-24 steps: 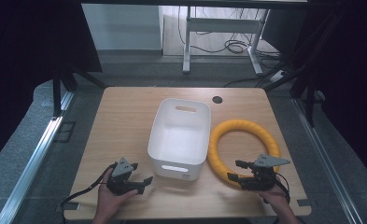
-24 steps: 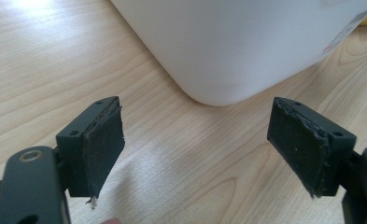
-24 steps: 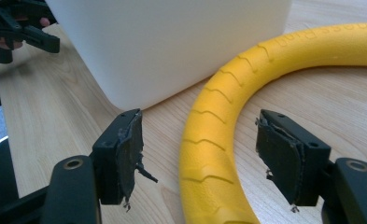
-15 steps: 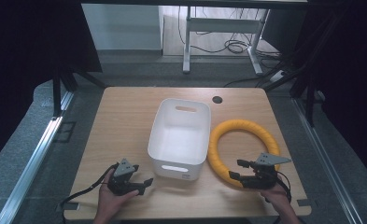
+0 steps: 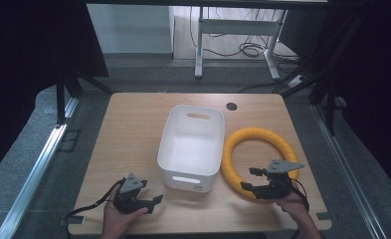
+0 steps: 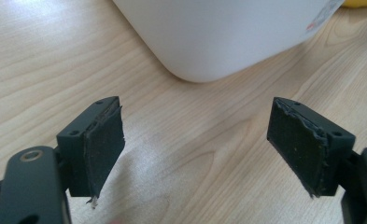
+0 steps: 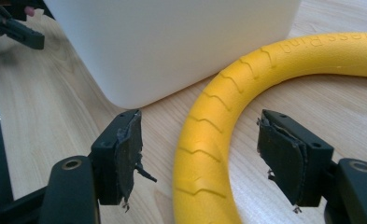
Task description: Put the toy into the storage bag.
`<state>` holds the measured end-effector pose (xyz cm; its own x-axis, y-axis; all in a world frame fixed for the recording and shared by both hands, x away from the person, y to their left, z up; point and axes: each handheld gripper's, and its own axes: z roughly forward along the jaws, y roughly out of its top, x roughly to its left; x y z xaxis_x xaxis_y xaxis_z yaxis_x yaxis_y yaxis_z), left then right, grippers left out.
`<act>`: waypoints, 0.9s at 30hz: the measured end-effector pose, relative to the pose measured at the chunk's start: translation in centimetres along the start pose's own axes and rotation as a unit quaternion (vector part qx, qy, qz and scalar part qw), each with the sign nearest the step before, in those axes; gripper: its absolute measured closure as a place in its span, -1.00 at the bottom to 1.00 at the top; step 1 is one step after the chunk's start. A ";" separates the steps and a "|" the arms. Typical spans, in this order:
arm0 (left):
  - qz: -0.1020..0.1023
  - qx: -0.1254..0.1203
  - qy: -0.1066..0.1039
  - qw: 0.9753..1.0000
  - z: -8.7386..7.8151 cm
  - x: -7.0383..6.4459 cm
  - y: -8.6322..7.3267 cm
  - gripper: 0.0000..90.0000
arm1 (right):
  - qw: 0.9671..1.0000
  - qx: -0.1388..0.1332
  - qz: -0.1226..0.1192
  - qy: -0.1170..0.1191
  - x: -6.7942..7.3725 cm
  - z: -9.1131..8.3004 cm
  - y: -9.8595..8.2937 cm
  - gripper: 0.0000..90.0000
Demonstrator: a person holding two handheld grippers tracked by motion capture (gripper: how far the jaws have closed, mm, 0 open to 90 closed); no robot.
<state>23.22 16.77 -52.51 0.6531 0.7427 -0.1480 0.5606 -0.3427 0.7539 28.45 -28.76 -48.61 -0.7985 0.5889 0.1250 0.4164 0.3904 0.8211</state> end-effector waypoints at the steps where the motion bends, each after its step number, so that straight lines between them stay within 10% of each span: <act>1: 0.000 0.000 -0.002 1.000 0.1 -0.1 0.0 -0.57 | 1.000 0.001 -0.001 0.000 -0.1 0.0 0.1 -0.31; 18: 0.002 -0.001 -0.002 1.000 0.4 0.3 0.2 -0.54 | 0.994 0.107 -0.017 -0.022 -2.0 -2.2 3.9 -0.31; 27: 0.004 -0.004 0.000 1.000 0.3 0.3 0.2 -0.55 | 0.980 0.191 -0.048 -0.013 -1.9 0.4 4.8 -0.32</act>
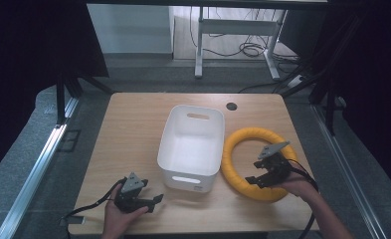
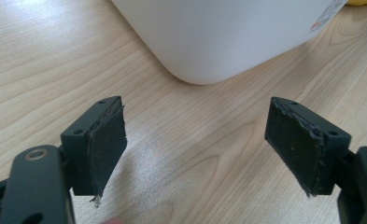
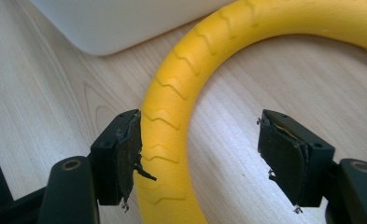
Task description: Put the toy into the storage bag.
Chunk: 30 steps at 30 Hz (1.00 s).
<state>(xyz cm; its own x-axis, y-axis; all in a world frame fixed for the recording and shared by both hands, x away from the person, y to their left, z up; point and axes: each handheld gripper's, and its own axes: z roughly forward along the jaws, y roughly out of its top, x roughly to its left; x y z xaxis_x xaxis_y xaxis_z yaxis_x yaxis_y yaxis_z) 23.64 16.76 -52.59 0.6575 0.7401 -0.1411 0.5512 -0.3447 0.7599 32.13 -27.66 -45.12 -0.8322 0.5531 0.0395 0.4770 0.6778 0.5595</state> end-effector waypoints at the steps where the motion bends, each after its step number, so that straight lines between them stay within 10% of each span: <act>1: 0.000 0.000 0.000 1.000 0.0 0.0 0.0 -0.54 | 1.000 0.009 -0.002 0.001 0.1 0.2 0.2 -0.32; 14: 0.003 0.012 -0.005 1.000 0.6 0.2 0.1 -0.54 | 0.988 0.147 -0.031 0.028 0.6 3.7 1.4 -0.30; 30: 0.000 0.016 -0.003 1.000 0.9 0.2 0.0 -0.54 | 0.977 0.203 -0.043 0.044 1.4 5.9 1.2 -0.06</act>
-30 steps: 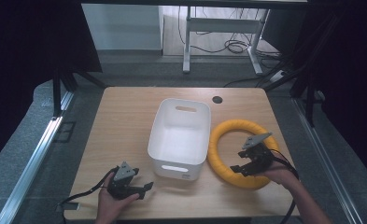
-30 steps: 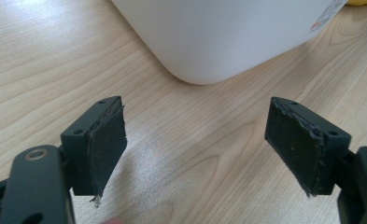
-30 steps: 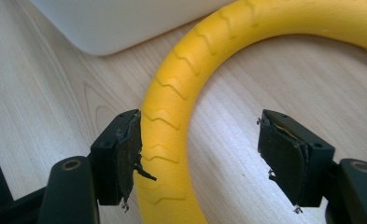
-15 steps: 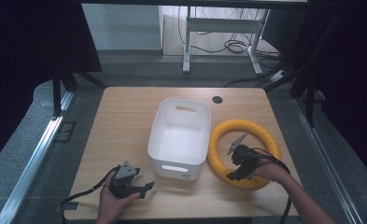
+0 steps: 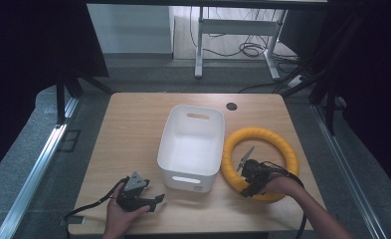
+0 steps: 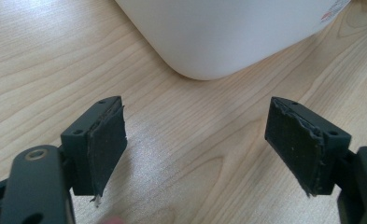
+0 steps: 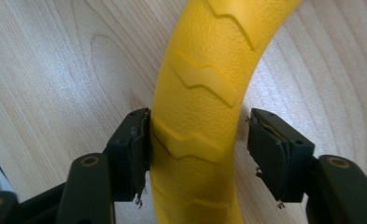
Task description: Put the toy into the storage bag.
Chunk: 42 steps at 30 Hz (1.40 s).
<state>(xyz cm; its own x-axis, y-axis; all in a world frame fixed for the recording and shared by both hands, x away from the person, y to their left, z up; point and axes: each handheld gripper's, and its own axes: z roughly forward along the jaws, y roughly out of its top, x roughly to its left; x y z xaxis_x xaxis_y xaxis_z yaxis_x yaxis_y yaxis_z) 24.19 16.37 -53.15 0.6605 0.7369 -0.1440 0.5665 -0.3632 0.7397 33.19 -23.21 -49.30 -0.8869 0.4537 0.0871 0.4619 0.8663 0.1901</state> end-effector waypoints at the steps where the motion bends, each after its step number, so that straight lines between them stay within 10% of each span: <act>1: 0.000 0.000 0.000 1.000 0.0 0.0 0.0 -0.54 | 1.000 0.000 0.000 0.000 0.0 0.0 0.0 -0.06; 17: 0.001 0.005 0.000 1.000 0.2 -0.1 -0.1 -0.55 | 1.000 0.014 0.006 -0.003 0.4 0.7 0.6 0.11; 29: 0.002 0.007 0.001 1.000 0.2 0.0 -0.1 -0.55 | 0.999 -0.011 0.022 0.039 -0.6 0.3 -0.4 0.14; 42: 0.003 0.006 0.002 1.000 0.2 0.0 -0.1 -0.55 | 0.989 -0.111 0.060 0.080 -2.0 -2.9 -1.3 0.14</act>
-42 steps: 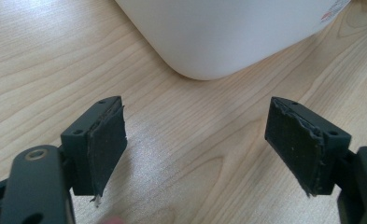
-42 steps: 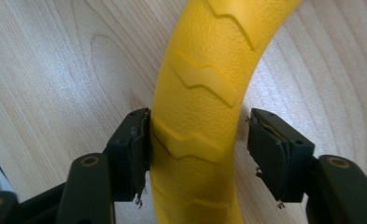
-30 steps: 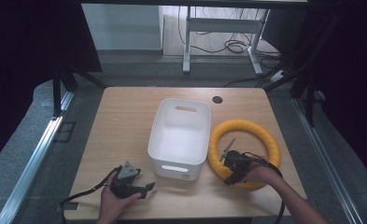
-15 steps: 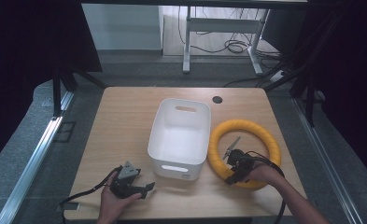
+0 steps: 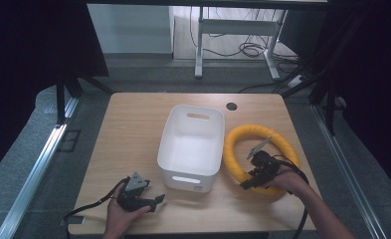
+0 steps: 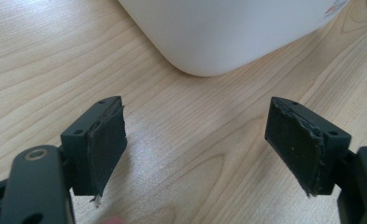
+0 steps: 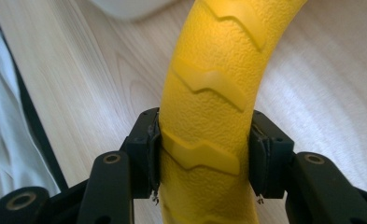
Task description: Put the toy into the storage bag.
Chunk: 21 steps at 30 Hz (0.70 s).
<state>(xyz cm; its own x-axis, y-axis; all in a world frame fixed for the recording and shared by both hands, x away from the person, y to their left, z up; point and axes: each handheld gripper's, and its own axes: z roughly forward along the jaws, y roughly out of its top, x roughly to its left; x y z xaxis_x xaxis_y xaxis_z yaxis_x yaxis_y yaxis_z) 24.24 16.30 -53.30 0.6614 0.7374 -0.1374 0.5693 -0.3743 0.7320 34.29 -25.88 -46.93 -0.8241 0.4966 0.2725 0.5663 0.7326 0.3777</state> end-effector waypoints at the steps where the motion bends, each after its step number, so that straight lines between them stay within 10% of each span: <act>1: 0.000 -0.001 0.000 1.000 0.0 0.0 0.0 -0.54 | 1.000 -0.021 0.007 0.008 -0.2 -0.7 0.0 0.14; 21: -0.002 -0.006 -0.004 1.000 -0.1 0.0 0.0 -0.55 | 0.990 -0.133 0.028 0.029 -1.3 -4.6 -0.8 0.14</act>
<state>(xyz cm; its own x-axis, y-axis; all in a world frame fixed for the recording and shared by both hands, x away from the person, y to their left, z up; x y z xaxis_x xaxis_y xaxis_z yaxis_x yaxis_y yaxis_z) 24.20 16.32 -53.22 0.6623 0.7350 -0.1453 0.5668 -0.3647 0.7387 34.94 -29.26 -43.57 -0.7932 0.5001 0.3476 0.6011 0.5513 0.5786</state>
